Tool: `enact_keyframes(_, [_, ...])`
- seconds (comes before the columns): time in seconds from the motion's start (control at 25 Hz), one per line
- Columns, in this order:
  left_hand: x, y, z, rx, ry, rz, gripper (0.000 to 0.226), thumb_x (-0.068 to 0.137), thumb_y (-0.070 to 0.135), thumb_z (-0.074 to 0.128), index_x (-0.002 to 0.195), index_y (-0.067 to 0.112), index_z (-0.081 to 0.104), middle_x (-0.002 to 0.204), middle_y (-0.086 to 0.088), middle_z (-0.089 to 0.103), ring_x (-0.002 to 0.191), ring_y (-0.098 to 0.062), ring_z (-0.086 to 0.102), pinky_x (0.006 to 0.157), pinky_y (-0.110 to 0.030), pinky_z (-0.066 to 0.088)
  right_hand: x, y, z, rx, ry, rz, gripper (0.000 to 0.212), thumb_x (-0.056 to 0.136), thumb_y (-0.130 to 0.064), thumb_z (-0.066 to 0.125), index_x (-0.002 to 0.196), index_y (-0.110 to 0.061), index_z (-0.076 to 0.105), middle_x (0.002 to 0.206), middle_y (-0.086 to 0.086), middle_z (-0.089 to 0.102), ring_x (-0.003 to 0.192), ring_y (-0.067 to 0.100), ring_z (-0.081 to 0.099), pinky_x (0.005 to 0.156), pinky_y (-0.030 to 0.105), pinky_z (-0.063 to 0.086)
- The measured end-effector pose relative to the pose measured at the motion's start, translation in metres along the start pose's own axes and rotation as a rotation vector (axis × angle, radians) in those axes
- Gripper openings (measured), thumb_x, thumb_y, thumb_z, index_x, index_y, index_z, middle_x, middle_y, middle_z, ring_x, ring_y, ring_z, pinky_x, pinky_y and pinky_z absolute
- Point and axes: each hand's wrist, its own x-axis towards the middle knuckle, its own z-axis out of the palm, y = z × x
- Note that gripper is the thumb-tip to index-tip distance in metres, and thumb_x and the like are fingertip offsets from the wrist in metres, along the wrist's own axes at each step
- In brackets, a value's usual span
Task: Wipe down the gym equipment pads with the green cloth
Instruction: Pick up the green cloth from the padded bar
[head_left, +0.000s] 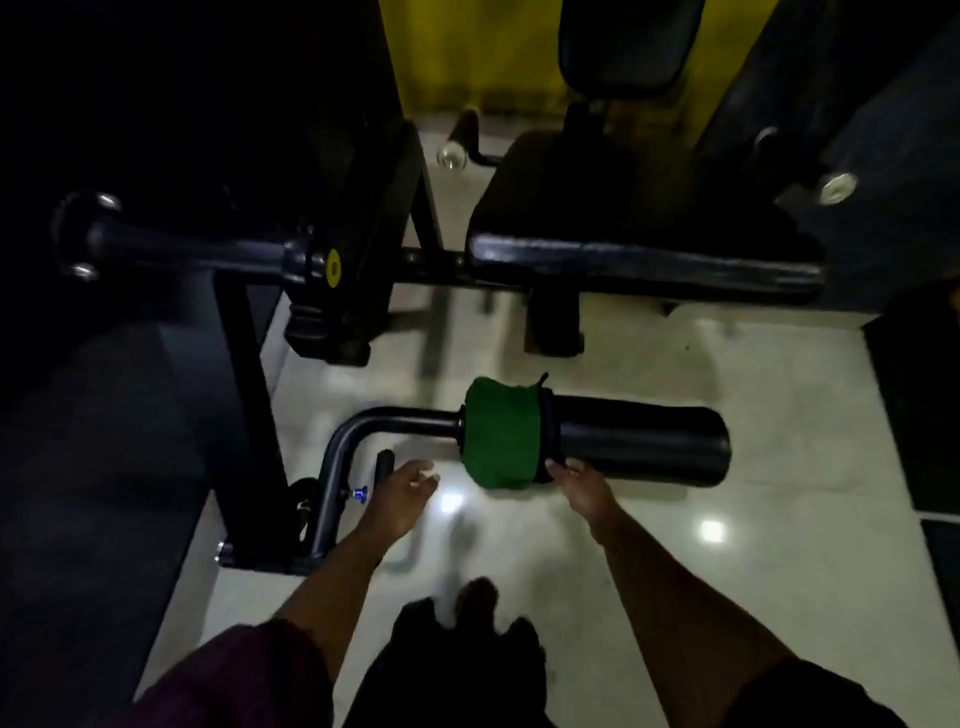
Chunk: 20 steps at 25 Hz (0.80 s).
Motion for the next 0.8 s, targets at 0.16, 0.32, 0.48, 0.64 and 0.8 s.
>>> enact_keyframes(0.16, [0.072,-0.009,-0.001,0.043,0.003,-0.045,0.029,0.092,0.013,0.051,0.121,0.007,0.056,0.113,-0.007,0.051,0.1,-0.017,0.052,0.083,-0.018,0.036,0.064,-0.01,0.031,0.151,0.162,0.097,0.053,0.084,-0.026,0.066,0.127,0.0,0.049,0.126,0.022,0.056,0.113,0.035,0.054,0.077,0.032,0.04])
enact_keyframes(0.32, [0.092,-0.027,-0.004,0.038,0.009,-0.094,0.026,0.092,0.017,0.052,0.117,0.012,0.059,0.114,-0.004,0.053,0.096,-0.015,0.053,0.071,-0.006,0.039,0.099,-0.017,0.067,0.353,0.286,0.36,0.087,0.075,-0.032,0.075,0.136,0.005,0.025,0.138,0.023,0.037,0.124,0.037,0.041,0.102,0.039,0.04])
enact_keyframes(0.48, [0.092,-0.03,-0.009,-0.04,-0.001,-0.127,0.024,0.093,0.021,0.052,0.115,0.015,0.06,0.112,-0.002,0.058,0.106,-0.017,0.054,0.088,-0.023,0.036,0.098,-0.04,0.08,-0.045,0.209,0.337,0.072,0.084,-0.042,0.062,0.136,-0.002,0.035,0.14,0.019,0.039,0.128,0.034,0.037,0.107,0.039,0.031])
enact_keyframes(0.64, [0.081,-0.012,-0.017,-0.068,-0.007,-0.126,0.023,0.093,0.017,0.051,0.113,0.012,0.06,0.115,-0.009,0.06,0.111,-0.025,0.057,0.098,-0.031,0.039,0.073,-0.06,0.054,-0.102,0.076,0.071,0.052,0.091,-0.03,0.055,0.133,-0.001,0.041,0.133,0.021,0.05,0.123,0.034,0.047,0.102,0.038,0.038])
enact_keyframes(0.8, [0.054,0.013,-0.026,-0.083,-0.034,-0.06,0.017,0.093,0.017,0.049,0.106,0.016,0.059,0.116,-0.013,0.061,0.109,-0.029,0.057,0.095,-0.035,0.041,0.004,-0.082,0.003,0.344,0.118,-0.091,0.02,0.086,-0.022,0.065,0.095,-0.008,0.054,0.095,0.011,0.061,0.089,0.025,0.059,0.075,0.023,0.051])
